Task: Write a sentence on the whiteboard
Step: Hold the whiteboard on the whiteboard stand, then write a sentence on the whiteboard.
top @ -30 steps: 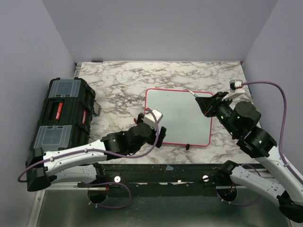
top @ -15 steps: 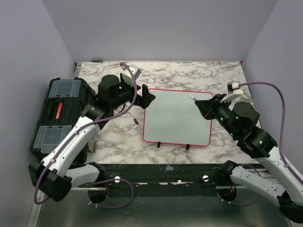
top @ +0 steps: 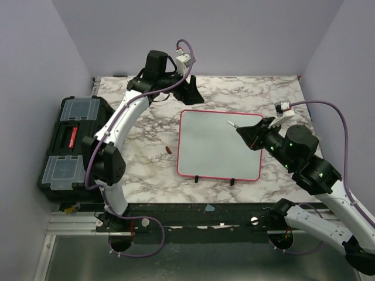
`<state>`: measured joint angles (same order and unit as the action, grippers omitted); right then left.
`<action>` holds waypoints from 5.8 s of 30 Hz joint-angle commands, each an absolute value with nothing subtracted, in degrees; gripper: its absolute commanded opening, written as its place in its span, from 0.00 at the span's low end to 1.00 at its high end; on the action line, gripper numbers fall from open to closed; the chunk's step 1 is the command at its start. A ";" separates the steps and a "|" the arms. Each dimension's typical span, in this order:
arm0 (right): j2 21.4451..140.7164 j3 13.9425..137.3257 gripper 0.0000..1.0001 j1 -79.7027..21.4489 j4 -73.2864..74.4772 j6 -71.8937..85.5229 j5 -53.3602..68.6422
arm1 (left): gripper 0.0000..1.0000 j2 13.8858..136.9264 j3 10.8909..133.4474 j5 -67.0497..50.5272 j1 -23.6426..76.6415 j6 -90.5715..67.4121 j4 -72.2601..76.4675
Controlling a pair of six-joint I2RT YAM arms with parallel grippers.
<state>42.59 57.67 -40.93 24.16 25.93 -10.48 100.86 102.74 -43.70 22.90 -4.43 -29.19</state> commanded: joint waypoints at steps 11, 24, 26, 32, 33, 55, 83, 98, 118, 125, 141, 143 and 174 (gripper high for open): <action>43.56 58.91 0.01 -41.13 29.95 25.43 -4.40 | 0.73 116.80 116.86 -57.85 21.62 7.34 -41.41; 51.53 63.17 0.01 -41.11 31.64 24.96 -1.46 | 0.63 124.04 121.12 -60.16 21.49 14.16 -47.87; 52.06 63.40 0.01 -41.13 31.62 25.13 -2.17 | 0.63 125.24 122.73 -60.20 21.53 15.62 -49.92; 53.32 63.55 0.01 -41.08 31.47 25.51 -2.33 | 0.58 127.60 125.44 -59.73 21.53 19.26 -54.39; 53.60 63.54 0.01 -41.13 31.38 25.51 -2.20 | 0.57 128.14 126.40 -59.74 21.53 20.04 -55.49; 56.06 63.81 0.01 -41.11 31.09 26.21 -1.58 | 0.29 129.38 126.96 -64.29 21.53 23.28 -59.08; 67.47 68.90 0.01 -52.72 29.80 30.64 -22.47 | 0.35 126.37 122.56 -65.79 21.38 25.72 -57.23; 65.24 67.24 0.01 -52.72 29.89 30.59 -22.43 | 0.40 130.15 127.06 -67.36 21.70 27.29 -62.99; 73.45 72.25 0.01 -61.65 31.64 32.96 -34.48 | 0.00 122.69 120.07 -73.92 21.18 31.46 -61.08; 79.42 75.58 0.01 -65.20 30.54 32.69 -40.46 | 0.00 122.86 119.98 -73.57 21.09 30.86 -60.56; 89.53 80.05 0.01 -65.61 23.91 27.67 -46.32 | 0.00 122.65 119.09 -73.17 20.92 29.53 -59.46; 90.58 80.95 0.01 -65.61 23.72 27.02 -46.71 | 0.00 122.45 118.77 -73.29 20.92 29.79 -59.42; 96.46 82.75 0.01 -65.56 26.23 27.94 -47.85 | 0.00 122.25 118.30 -73.85 20.65 29.49 -58.21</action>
